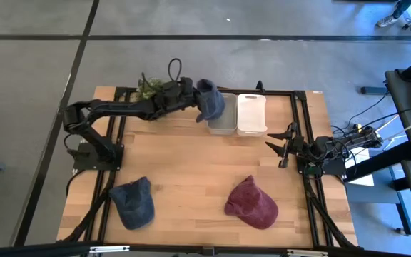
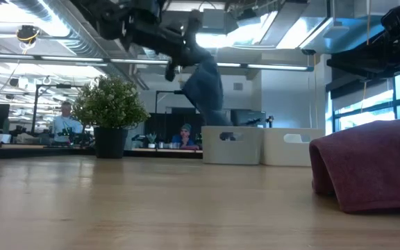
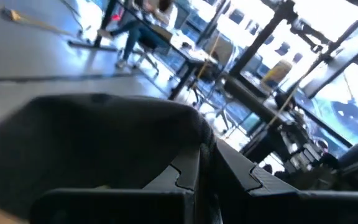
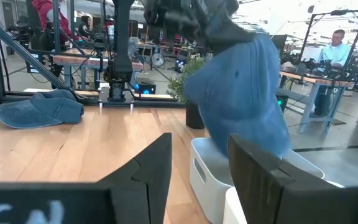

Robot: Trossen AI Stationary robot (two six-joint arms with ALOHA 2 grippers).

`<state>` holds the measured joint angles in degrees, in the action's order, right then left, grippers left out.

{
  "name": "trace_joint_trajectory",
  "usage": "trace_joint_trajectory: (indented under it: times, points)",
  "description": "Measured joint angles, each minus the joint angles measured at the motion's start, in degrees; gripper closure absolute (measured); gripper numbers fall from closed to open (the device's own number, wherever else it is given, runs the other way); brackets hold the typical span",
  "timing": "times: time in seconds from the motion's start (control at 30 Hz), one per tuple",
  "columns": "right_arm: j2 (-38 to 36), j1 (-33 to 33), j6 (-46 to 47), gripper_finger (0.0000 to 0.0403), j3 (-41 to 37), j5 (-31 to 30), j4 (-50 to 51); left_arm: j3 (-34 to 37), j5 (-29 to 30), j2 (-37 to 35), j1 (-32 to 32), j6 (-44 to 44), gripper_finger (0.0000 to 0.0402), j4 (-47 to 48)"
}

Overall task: Pick & Place hat
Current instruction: Put the right black cap into the gray bin

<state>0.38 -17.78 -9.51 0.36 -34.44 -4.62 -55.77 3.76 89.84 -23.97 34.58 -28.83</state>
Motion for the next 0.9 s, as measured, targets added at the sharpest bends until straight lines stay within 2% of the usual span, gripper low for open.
trace_joint_trajectory:
  times: [0.43,0.7,0.9]
  points:
    - [0.0,0.0,0.0,0.0247,0.0,0.0,0.0,0.0,-1.9,8.0,-2.5,3.2,0.0369,0.0]
    - [0.0,0.0,0.0,0.0247,0.0,0.0,0.0,0.0,-1.9,8.6,-2.5,2.9,0.0353,0.2]
    - [0.0,0.0,0.0,0.0247,0.0,0.0,0.0,0.0,-1.9,8.6,-2.6,-0.7,0.0350,0.1]
